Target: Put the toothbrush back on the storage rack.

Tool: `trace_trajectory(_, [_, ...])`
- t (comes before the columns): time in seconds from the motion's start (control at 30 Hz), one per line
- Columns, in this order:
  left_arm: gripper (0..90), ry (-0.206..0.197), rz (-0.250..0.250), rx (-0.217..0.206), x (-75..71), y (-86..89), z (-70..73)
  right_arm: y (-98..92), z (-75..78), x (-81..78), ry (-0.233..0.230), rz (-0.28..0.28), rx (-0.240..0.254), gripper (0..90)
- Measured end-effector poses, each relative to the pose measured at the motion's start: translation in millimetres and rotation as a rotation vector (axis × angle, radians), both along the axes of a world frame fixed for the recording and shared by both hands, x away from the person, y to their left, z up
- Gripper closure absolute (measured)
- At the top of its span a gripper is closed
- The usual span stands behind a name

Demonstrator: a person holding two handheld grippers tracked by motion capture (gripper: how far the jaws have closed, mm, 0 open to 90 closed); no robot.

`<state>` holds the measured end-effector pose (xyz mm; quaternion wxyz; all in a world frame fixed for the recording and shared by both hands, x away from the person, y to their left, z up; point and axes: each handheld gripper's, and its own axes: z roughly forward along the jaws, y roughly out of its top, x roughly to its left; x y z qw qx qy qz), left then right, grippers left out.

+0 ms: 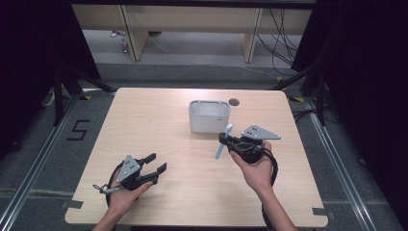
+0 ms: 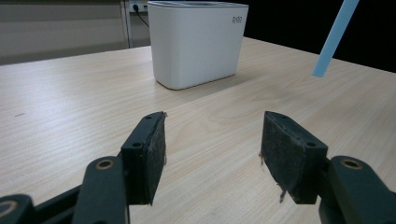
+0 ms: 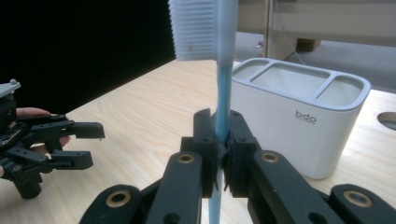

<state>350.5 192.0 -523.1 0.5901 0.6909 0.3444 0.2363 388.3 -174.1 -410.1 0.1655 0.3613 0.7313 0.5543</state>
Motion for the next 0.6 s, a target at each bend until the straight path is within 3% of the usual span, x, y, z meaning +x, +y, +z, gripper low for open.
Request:
trace_trajectory(0.23, [39.0, -0.003, 0.003, 0.002, -0.5, -0.2, -0.6, -4.5, 5.1, 4.0, -0.021, -0.016, 0.007, 85.4])
trace_trajectory(0.33, [38.4, 0.004, 0.004, 0.028, -1.5, -0.5, 0.4, -6.6, 7.7, 5.8, -0.034, -0.032, 0.000, 85.3])
trace_trajectory(0.53, [38.3, 0.000, 0.006, -0.007, 0.0, 0.4, -0.7, -7.3, 9.3, 9.2, -0.024, -0.053, 0.006, 85.3])
trace_trajectory(0.6, [38.3, 0.003, 0.013, 0.005, -1.4, 1.1, 0.1, -8.5, 8.7, 12.5, -0.044, -0.052, -0.003, 85.3])
